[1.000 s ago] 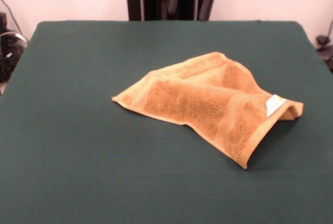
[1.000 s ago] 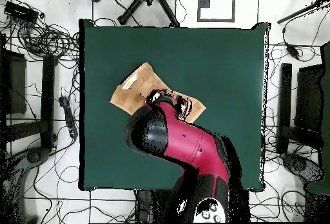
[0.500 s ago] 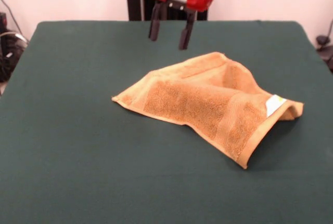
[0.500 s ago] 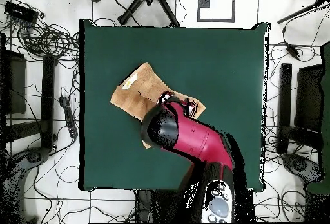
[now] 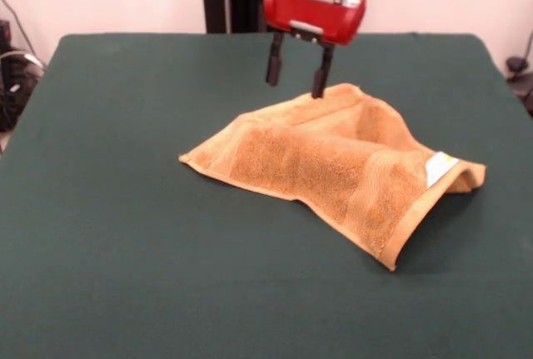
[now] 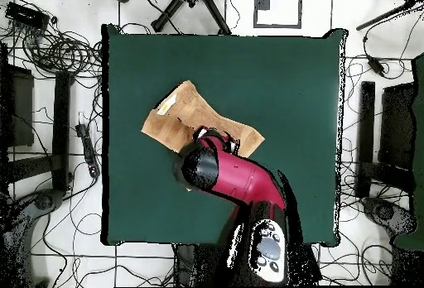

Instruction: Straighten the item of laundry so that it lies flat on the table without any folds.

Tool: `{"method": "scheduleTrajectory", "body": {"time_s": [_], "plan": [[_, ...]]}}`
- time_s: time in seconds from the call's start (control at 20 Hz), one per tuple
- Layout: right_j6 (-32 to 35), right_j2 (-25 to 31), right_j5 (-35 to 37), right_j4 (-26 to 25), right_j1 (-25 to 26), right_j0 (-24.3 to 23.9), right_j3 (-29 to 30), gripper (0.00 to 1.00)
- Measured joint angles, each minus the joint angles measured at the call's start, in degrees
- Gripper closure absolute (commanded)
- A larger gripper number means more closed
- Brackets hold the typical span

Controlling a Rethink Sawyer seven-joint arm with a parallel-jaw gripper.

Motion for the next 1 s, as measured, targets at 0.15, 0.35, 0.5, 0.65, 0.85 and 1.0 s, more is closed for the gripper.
{"method": "scheduleTrajectory", "body": {"time_s": [0.15,0.35,0.5,0.65,0.85,1.0], "plan": [[0.0,0.8,0.0,0.1,0.6,0.7,0.0,0.0],[0.0,0.9,0.0,0.6,1.2,1.6,0.0,0.0],[0.0,0.9,0.0,1.0,2.2,2.6,0.0,0.0],[0.0,0.9,0.0,1.2,3.5,3.8,-0.1,0.0],[0.0,0.9,0.0,1.2,5.5,4.4,-0.6,0.0],[0.0,1.0,0.0,1.2,7.4,4.4,-1.0,0.0]]}}
